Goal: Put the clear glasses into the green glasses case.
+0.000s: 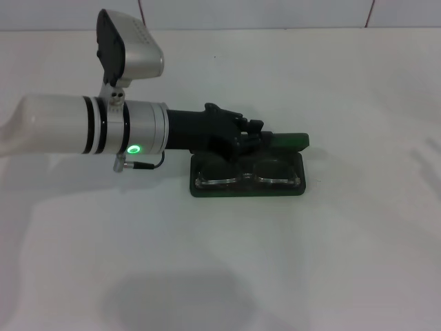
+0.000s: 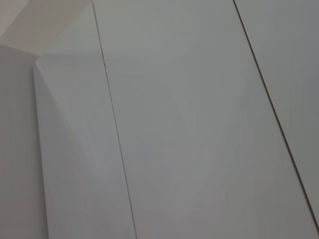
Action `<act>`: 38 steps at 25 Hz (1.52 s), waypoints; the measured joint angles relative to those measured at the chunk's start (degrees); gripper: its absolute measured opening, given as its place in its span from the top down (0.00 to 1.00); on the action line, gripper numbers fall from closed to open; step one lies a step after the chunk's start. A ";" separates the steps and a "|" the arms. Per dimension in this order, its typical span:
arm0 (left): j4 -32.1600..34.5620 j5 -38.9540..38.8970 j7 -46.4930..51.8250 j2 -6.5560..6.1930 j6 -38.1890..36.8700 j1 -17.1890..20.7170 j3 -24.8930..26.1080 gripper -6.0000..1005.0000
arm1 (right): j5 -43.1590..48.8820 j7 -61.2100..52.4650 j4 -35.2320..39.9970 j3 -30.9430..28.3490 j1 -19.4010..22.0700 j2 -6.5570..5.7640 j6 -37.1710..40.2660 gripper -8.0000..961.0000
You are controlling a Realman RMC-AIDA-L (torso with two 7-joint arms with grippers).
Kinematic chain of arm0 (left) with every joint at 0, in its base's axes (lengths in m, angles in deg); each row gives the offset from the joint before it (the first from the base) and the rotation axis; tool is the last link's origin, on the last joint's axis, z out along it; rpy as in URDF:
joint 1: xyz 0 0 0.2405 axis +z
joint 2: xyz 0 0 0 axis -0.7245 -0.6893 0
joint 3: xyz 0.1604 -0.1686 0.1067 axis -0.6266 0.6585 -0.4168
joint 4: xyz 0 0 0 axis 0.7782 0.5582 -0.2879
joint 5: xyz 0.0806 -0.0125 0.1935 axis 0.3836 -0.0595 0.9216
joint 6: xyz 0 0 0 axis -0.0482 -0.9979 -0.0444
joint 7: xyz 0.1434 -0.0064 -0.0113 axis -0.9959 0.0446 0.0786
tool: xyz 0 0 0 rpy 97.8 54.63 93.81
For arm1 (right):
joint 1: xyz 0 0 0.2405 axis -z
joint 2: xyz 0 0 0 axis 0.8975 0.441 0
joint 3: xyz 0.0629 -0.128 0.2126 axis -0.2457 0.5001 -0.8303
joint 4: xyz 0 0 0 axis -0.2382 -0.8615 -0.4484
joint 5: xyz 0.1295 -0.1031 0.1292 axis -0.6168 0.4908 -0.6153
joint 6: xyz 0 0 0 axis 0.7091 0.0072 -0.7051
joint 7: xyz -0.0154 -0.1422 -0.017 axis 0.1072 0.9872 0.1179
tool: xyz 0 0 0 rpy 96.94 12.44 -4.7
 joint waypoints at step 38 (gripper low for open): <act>14.49 -18.66 -4.56 -0.79 -15.88 13.63 -17.74 0.80 | 5.68 1.29 -0.21 0.86 -1.54 -0.22 0.50 0.59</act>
